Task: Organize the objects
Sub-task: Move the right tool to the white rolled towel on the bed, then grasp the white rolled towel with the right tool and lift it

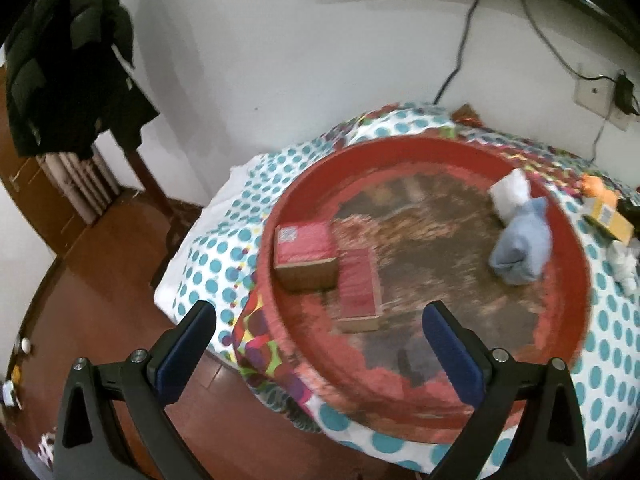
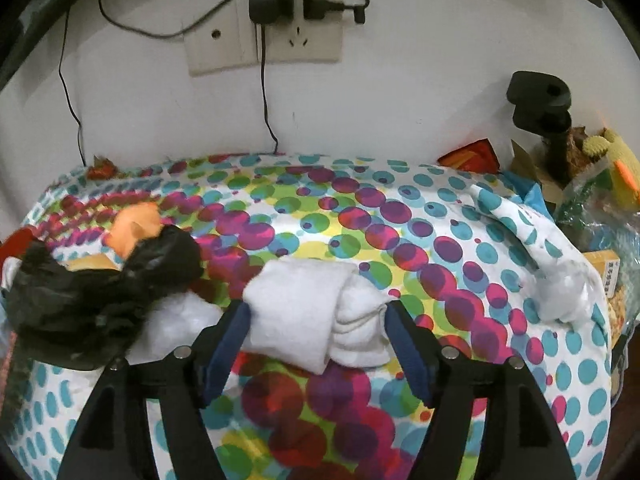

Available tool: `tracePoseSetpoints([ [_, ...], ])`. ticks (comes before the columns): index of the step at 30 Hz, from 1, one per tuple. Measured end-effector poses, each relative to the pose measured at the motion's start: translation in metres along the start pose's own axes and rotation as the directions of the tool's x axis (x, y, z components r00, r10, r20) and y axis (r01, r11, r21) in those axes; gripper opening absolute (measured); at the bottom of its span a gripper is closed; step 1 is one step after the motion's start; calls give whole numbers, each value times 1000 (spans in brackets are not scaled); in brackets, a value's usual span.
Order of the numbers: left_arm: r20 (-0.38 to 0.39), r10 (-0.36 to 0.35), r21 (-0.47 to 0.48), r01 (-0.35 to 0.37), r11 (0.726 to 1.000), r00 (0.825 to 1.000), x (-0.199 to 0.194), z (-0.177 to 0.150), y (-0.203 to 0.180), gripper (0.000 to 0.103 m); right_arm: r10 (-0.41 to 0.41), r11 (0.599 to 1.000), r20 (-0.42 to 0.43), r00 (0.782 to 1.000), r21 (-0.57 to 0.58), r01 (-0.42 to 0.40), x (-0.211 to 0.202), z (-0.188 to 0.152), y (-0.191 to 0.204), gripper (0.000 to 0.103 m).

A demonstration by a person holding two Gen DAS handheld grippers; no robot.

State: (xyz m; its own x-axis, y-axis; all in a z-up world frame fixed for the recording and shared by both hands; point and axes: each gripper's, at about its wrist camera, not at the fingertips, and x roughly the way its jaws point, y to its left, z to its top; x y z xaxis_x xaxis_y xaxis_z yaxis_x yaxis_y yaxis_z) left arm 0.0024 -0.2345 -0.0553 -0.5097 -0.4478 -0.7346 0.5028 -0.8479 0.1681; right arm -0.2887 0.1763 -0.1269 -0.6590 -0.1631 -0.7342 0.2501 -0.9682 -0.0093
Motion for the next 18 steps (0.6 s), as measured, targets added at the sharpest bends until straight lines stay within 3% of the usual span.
tracePoseSetpoints([
  [9, 2, -175, 119, 174, 978, 984, -27, 21, -84, 103, 6, 1000, -50, 999, -15, -7, 18, -1, -3, 74],
  [11, -1, -211, 166, 208, 964, 977, -32, 23, -114, 103, -4, 999, -73, 997, -33, 1, 22, -1, 1, 74],
  [15, -42, -317, 232, 317, 920, 948, -38, 26, -175, 103, 11, 1000, -76, 997, -23, -13, 22, -2, -1, 74],
  [18, -60, -345, 272, 348, 897, 937, -36, 26, -214, 103, 8, 1000, -77, 997, -26, -10, 22, -1, -2, 74],
])
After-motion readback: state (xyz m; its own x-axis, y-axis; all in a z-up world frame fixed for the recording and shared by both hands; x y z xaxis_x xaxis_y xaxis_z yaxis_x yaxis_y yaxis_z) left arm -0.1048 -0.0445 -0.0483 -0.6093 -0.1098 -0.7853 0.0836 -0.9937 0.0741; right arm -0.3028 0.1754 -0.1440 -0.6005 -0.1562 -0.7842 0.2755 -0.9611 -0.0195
